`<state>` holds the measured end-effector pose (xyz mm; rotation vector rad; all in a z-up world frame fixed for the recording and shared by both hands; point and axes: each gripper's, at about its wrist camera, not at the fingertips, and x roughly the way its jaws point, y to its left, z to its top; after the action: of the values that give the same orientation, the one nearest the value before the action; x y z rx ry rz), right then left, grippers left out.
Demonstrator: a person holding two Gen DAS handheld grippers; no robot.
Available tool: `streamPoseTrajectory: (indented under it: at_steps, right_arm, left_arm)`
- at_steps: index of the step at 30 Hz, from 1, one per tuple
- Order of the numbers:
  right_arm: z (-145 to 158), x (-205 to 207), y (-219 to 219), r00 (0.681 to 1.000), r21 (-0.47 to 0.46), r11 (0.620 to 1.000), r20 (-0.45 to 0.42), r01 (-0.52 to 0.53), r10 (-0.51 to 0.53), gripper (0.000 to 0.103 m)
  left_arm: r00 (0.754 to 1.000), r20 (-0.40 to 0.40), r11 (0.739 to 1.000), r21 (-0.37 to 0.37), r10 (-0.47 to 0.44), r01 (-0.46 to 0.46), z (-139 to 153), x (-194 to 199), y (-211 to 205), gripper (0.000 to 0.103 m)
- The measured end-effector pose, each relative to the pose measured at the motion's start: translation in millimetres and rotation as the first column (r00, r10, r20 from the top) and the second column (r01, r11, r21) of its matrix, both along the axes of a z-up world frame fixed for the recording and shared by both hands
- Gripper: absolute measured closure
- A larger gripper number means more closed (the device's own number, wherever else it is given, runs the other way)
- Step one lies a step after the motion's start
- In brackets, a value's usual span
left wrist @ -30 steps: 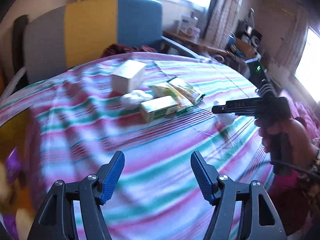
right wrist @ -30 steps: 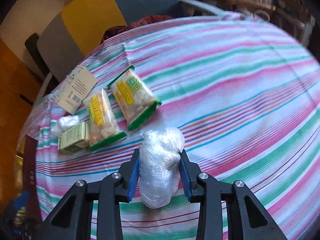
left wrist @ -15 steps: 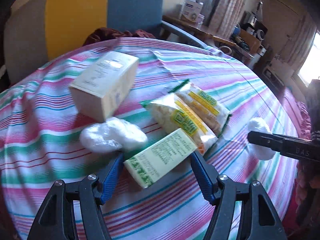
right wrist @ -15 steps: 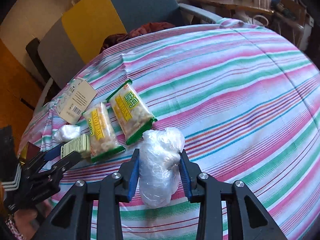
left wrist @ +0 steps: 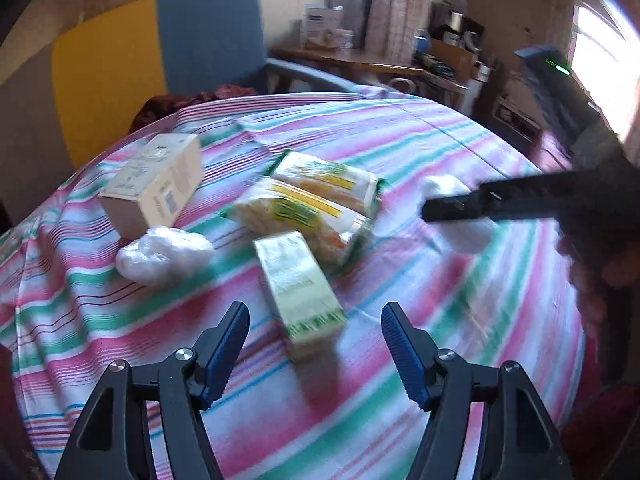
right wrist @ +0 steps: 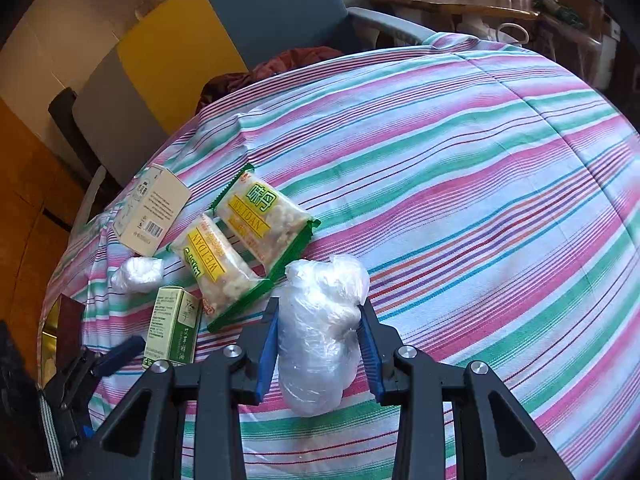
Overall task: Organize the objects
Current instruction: 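Grasp a white plastic-wrapped bundle with the right gripper while the left grasps a green box, then carry the green box into the gold tray and open the left gripper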
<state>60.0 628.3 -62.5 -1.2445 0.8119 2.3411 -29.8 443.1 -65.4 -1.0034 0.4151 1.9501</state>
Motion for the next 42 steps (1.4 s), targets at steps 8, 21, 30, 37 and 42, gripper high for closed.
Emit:
streamPoseTrajectory:
  at_steps: [8, 21, 30, 37, 42]
  right_arm:
    - [-1.4, -4.0, -0.9, 1.0, 0.013, 1.0, 0.012, -0.011, 0.01, 0.066]
    - [-2.2, -5.0, -7.6, 0.999, 0.052, 0.998, 0.038, -0.04, 0.038, 0.066]
    - [8.0, -9.9, -23.9, 0.994, 0.188, 0.977, 0.061, -0.096, 0.086, 0.066]
    - [13.1, -12.6, -33.7, 0.991, 0.269, 0.954, 0.069, -0.13, 0.115, 0.066]
    - [11.5, -14.3, -37.7, 0.99, 0.277, 0.951, 0.072, -0.14, 0.125, 0.066]
  left_arm:
    - [0.997, 0.032, 0.997, -0.02, 0.076, -0.075, -16.7, -10.0, 20.6, 0.061]
    - [0.997, -0.007, 0.997, 0.022, 0.073, -0.073, -24.5, -3.9, 5.6, 0.073]
    - [0.989, -0.033, 0.986, 0.085, 0.147, -0.144, -18.1, 6.7, -25.2, 0.074]
    - [0.982, -0.088, 0.979, 0.128, 0.169, -0.157, -8.8, 25.9, -48.2, 0.074]
    - [0.976, -0.109, 0.972, 0.158, 0.191, -0.172, -4.3, 36.1, -64.0, 0.073]
